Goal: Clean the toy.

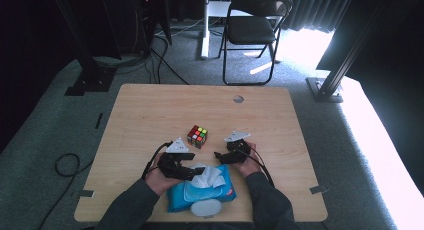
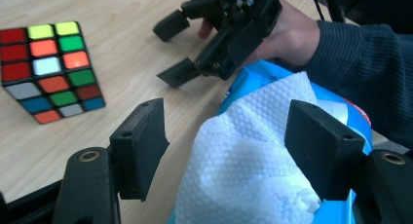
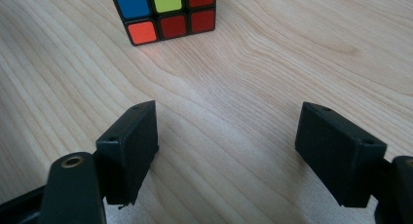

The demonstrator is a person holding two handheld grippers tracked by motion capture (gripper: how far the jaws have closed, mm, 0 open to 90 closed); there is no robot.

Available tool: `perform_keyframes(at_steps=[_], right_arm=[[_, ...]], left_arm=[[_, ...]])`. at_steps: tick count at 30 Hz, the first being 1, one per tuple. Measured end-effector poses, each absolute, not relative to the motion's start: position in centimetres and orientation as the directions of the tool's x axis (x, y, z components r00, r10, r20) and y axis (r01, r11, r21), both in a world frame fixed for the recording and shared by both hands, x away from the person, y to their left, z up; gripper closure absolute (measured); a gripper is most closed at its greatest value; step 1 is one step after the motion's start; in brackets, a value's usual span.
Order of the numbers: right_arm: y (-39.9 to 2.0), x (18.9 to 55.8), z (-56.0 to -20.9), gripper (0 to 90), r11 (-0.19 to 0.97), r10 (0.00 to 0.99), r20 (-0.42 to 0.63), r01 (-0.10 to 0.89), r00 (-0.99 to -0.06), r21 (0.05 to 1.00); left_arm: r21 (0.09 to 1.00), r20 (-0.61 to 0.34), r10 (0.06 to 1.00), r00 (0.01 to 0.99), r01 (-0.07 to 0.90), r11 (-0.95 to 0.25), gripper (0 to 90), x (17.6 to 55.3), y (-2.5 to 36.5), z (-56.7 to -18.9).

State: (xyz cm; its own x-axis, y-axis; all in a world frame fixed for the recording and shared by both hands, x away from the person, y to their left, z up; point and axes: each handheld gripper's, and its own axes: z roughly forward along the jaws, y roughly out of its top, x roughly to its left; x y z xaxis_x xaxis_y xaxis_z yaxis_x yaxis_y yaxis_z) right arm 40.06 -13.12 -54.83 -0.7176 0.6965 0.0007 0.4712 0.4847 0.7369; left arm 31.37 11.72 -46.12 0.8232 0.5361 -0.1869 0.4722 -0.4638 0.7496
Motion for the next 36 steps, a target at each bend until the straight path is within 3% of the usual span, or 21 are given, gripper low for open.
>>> perform_keyframes(at_steps=[14, 20, 21, 23, 28, 36], right_arm=[[-13.1, 40.1, -54.8, 23.3, 0.484, 0.697, 0.001, 0.471, -0.717, 0.737], [-13.1, 40.1, -54.8, 23.3, 0.485, 0.696, 0.001, 0.471, -0.718, 0.737], [-13.1, 40.1, -54.8, 23.3, 0.485, 0.696, 0.001, 0.471, -0.718, 0.737], [-13.1, 40.1, -54.8, 23.3, 0.484, 0.697, 0.001, 0.472, -0.717, 0.737], [-13.1, 40.1, -54.8, 23.3, 0.484, 0.697, 0.002, 0.472, -0.717, 0.737], [-13.1, 40.1, -54.8, 23.3, 0.484, 0.696, 0.002, 0.472, -0.718, 0.737]], left_arm=[[0.703, -0.206, 0.514, 0.833, 0.491, -0.514, 33.3, 31.4, 11.0, -47.7], [0.694, -0.2, 0.484, 0.852, 0.472, -0.544, 49.1, 31.0, 10.9, -47.5], [0.694, -0.192, 0.479, 0.856, 0.464, -0.551, 58.9, 30.8, 10.9, -47.4], [0.696, -0.195, 0.464, 0.864, 0.455, -0.555, 68.0, 30.7, 10.9, -47.1], [0.7, -0.17, 0.453, 0.875, 0.431, -0.569, 85.6, 30.2, 11.0, -47.0], [0.716, -0.148, 0.455, 0.878, 0.413, -0.563, 89.1, 30.0, 11.3, -46.7]])
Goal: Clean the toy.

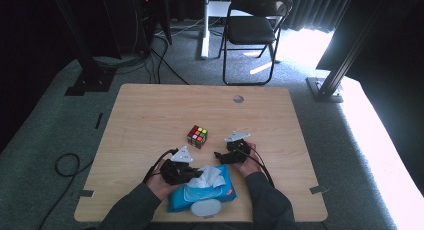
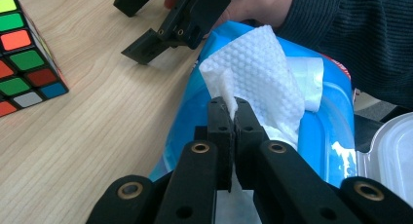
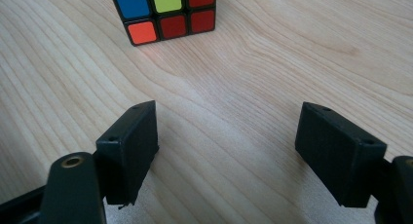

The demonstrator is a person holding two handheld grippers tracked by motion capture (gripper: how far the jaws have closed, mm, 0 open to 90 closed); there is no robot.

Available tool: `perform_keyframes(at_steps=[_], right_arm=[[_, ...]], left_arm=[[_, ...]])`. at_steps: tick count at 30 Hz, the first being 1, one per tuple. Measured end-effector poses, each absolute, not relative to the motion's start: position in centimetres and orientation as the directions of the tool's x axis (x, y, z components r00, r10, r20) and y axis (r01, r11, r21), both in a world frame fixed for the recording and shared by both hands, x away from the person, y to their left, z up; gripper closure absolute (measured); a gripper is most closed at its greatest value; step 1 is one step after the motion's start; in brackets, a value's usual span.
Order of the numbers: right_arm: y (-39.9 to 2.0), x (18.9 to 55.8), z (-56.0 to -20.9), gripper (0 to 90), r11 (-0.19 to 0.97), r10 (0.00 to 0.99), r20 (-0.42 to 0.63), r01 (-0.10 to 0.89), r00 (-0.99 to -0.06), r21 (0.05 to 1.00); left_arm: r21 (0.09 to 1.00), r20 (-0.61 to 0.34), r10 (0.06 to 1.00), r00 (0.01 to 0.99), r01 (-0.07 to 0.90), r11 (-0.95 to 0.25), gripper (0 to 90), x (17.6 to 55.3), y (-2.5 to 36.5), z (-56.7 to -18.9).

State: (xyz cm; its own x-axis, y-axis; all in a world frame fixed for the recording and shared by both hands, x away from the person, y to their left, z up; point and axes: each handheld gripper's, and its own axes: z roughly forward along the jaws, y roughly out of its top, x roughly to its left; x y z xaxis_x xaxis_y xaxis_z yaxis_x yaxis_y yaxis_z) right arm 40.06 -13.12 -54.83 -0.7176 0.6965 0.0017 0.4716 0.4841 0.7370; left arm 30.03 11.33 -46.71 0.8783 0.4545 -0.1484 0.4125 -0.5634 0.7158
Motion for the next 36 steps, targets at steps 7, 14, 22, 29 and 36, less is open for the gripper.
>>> perform_keyframes(at_steps=[7, 14, 22, 29, 36], right_arm=[[-13.1, 40.1, -54.8, 23.3, 0.484, 0.697, 0.002, 0.472, -0.717, 0.737], [-13.1, 40.1, -54.8, 23.3, 0.484, 0.697, 0.002, 0.472, -0.717, 0.737], [-13.1, 40.0, -54.8, 23.3, 0.484, 0.697, 0.002, 0.472, -0.718, 0.737], [-13.1, 40.0, -54.8, 23.3, 0.484, 0.697, 0.003, 0.472, -0.717, 0.737], [-13.1, 40.0, -54.8, 23.3, 0.484, 0.696, 0.002, 0.472, -0.718, 0.737]], left_arm=[[0.732, -0.138, 0.469, 0.872, 0.409, -0.545, 89.1, 30.0, 11.8, -46.2], [0.74, -0.14, 0.477, 0.868, 0.412, -0.532, 89.2, 30.2, 12.4, -45.9], [0.764, -0.124, 0.501, 0.856, 0.405, -0.502, 89.2, 30.3, 13.3, -44.9], [0.781, -0.125, 0.535, 0.836, 0.415, -0.467, 89.2, 30.6, 14.6, -44.2], [0.791, -0.127, 0.555, 0.822, 0.422, -0.443, 89.2, 30.7, 15.4, -43.7]])
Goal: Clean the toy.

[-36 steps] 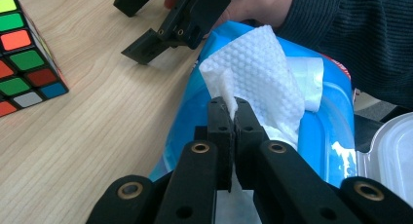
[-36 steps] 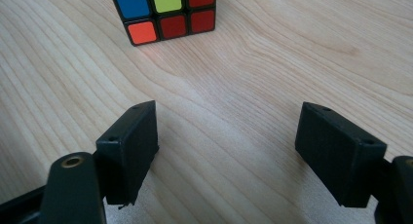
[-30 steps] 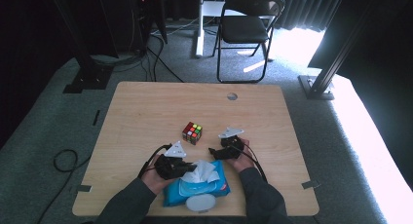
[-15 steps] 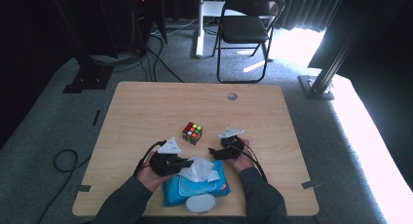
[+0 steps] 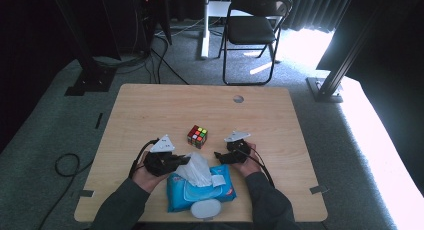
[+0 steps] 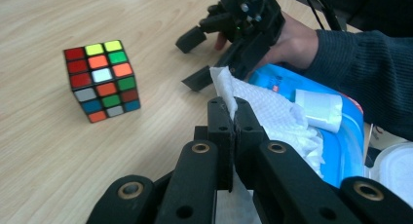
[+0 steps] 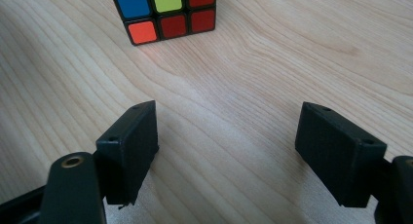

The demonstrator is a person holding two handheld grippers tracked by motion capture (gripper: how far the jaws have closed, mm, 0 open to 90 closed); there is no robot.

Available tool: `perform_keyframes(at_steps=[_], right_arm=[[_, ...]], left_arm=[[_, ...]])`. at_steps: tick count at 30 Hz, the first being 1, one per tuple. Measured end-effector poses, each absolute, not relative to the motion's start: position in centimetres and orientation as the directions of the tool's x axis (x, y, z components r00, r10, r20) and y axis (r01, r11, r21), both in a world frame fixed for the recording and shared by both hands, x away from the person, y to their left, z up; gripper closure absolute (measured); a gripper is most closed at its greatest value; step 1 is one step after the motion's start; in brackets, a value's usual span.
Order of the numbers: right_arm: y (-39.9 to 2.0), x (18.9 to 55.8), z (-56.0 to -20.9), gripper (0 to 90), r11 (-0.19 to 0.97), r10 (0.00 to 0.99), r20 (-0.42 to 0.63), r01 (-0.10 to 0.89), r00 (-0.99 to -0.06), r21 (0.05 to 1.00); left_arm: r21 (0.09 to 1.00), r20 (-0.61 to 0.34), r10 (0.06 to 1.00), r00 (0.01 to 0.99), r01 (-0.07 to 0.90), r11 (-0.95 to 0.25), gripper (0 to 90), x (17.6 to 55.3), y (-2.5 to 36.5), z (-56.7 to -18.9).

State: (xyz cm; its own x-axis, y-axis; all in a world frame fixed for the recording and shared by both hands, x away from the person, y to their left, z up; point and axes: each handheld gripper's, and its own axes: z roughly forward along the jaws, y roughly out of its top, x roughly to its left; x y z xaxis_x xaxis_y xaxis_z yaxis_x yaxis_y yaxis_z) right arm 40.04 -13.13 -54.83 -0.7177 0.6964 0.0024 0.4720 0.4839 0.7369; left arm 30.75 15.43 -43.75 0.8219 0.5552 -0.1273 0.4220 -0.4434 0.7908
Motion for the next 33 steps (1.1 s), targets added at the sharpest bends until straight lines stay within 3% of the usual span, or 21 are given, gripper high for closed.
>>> perform_keyframes(at_steps=[33], right_arm=[[-13.1, 40.0, -54.8, 23.3, 0.484, 0.696, 0.002, 0.472, -0.718, 0.737]], left_arm=[[0.821, -0.137, 0.64, 0.756, 0.448, -0.353, 89.3, 31.4, 18.7, -42.6]])
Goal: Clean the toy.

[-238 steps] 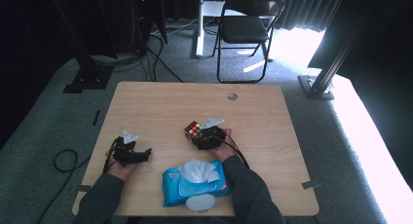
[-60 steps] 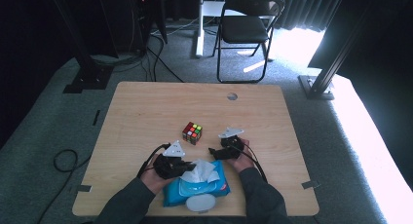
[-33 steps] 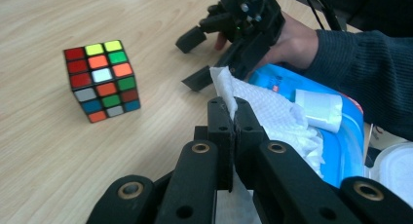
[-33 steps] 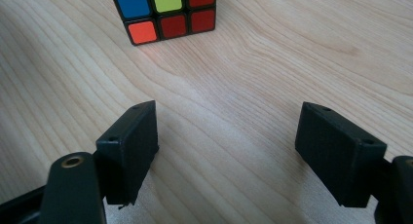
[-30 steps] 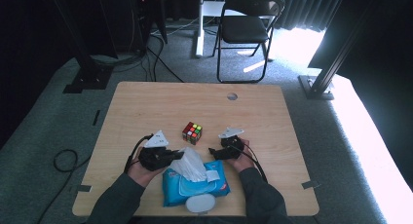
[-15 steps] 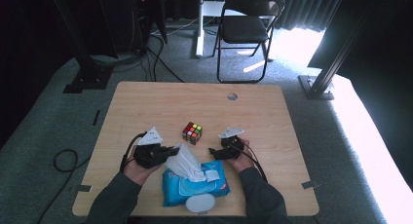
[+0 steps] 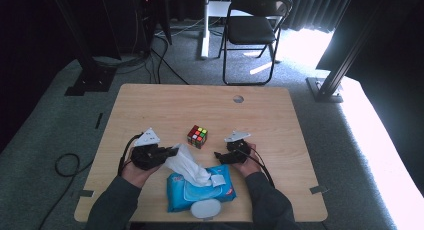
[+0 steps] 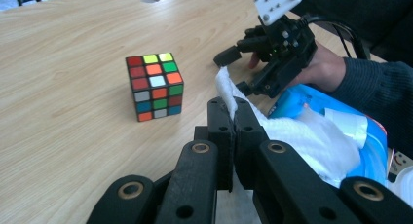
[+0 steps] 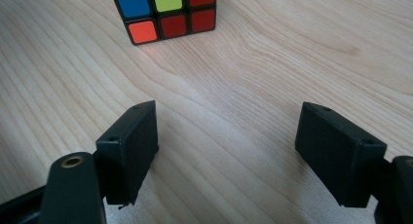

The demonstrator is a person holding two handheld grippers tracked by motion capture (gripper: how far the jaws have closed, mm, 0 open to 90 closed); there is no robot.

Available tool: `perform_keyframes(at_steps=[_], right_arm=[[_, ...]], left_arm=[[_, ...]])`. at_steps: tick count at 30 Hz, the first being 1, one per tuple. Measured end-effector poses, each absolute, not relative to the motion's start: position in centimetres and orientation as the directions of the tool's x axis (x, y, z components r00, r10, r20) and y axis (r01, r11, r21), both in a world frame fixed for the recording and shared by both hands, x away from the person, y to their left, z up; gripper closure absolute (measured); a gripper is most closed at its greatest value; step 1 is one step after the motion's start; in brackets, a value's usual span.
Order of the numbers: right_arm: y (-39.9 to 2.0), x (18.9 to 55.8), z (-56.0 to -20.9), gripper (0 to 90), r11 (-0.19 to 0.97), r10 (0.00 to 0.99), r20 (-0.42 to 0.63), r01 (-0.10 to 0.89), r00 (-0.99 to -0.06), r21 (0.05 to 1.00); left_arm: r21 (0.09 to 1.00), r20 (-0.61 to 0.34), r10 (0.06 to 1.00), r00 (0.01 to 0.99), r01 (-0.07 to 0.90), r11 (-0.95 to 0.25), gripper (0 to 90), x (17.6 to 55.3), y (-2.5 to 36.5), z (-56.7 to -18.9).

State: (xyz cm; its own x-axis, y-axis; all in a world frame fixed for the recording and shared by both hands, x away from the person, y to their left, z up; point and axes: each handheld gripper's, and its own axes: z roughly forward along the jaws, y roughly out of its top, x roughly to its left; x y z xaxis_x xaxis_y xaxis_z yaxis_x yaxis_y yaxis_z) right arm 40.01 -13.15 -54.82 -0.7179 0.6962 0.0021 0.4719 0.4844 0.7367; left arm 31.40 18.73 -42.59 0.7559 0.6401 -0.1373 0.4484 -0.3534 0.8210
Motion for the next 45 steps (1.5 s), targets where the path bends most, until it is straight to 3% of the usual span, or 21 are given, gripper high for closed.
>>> perform_keyframes(at_steps=[29, 45], right_arm=[[-13.2, 40.0, -54.8, 23.3, 0.486, 0.695, 0.0, 0.47, -0.719, 0.737], [-13.2, 40.0, -54.8, 23.3, 0.486, 0.695, 0.0, 0.47, -0.719, 0.737]], left_arm=[[0.833, -0.15, 0.741, 0.655, 0.487, -0.261, 89.3, 32.1, 23.0, -42.0], [0.778, -0.152, 0.768, 0.622, 0.554, -0.295, 89.2, 33.6, 22.9, -45.4]])
